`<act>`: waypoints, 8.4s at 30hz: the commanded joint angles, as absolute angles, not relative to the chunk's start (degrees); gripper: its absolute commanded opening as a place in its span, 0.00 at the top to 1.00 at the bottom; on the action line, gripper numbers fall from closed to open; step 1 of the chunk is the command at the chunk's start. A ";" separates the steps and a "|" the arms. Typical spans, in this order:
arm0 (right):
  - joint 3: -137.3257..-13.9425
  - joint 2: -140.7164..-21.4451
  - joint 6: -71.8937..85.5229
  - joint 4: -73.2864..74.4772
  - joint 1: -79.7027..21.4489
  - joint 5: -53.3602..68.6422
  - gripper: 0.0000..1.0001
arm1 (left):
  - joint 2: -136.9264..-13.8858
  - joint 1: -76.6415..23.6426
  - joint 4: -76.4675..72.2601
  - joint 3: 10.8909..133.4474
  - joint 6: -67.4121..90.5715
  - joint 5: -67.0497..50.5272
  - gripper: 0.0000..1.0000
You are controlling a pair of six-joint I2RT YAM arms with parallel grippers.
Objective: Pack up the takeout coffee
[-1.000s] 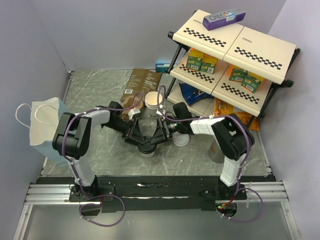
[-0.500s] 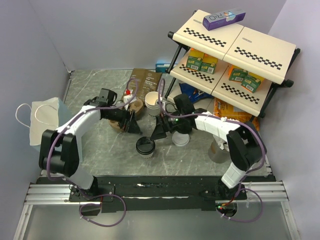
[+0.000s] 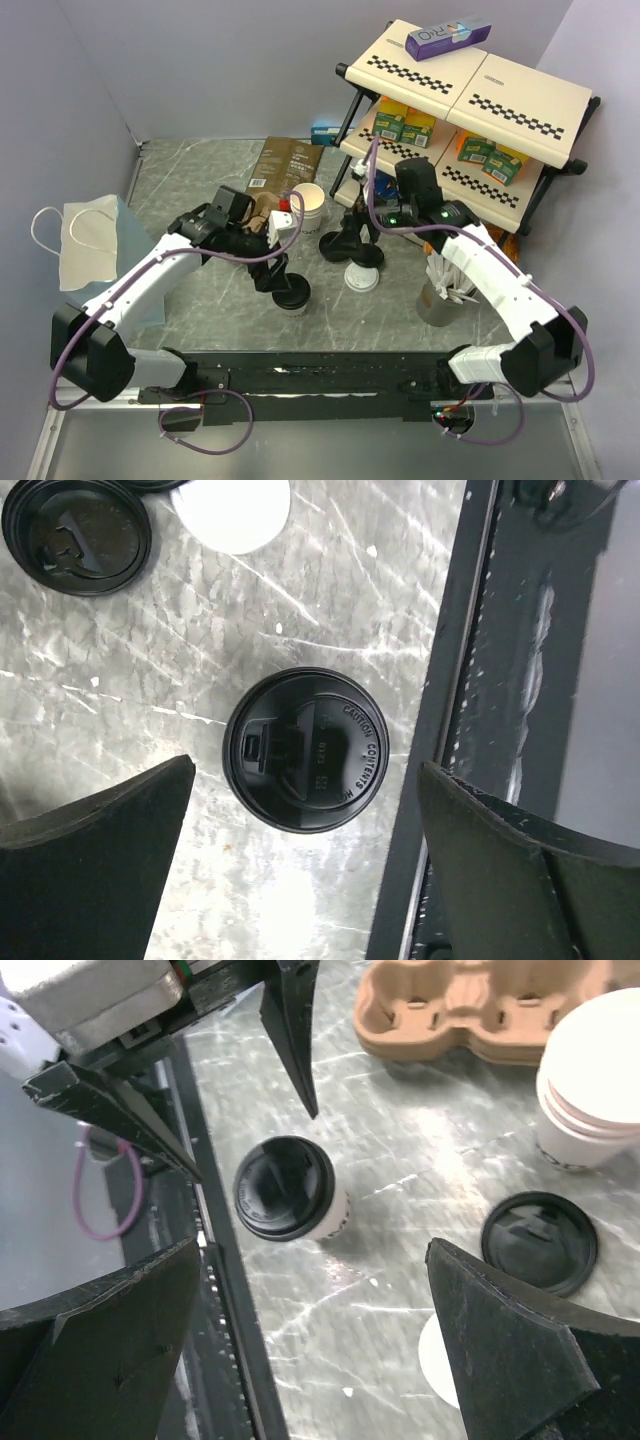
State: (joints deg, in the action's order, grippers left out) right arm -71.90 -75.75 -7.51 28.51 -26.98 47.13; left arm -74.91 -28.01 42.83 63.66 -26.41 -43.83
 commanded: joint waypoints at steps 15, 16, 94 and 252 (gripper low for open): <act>-55.38 -63.36 -19.85 35.76 -23.55 41.95 0.00 | -63.20 -39.81 25.06 55.90 -28.15 -19.47 0.01; -55.46 -65.20 -21.43 35.95 -26.16 40.10 0.00 | -62.85 -38.68 24.18 56.42 -24.21 -17.34 0.01; -83.58 -123.21 -1.94 -9.23 -57.12 28.21 0.00 | -51.85 -2.29 37.53 69.78 -3.51 -22.68 0.01; -79.80 -71.10 -27.33 52.82 -17.23 39.20 0.07 | -111.54 -12.30 56.24 103.00 -32.09 -22.14 0.99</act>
State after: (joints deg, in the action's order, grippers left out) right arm -78.63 -71.46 -27.49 54.02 -17.58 38.63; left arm -115.59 -12.40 52.23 97.58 -33.19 -19.86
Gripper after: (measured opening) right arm 0.927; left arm 0.356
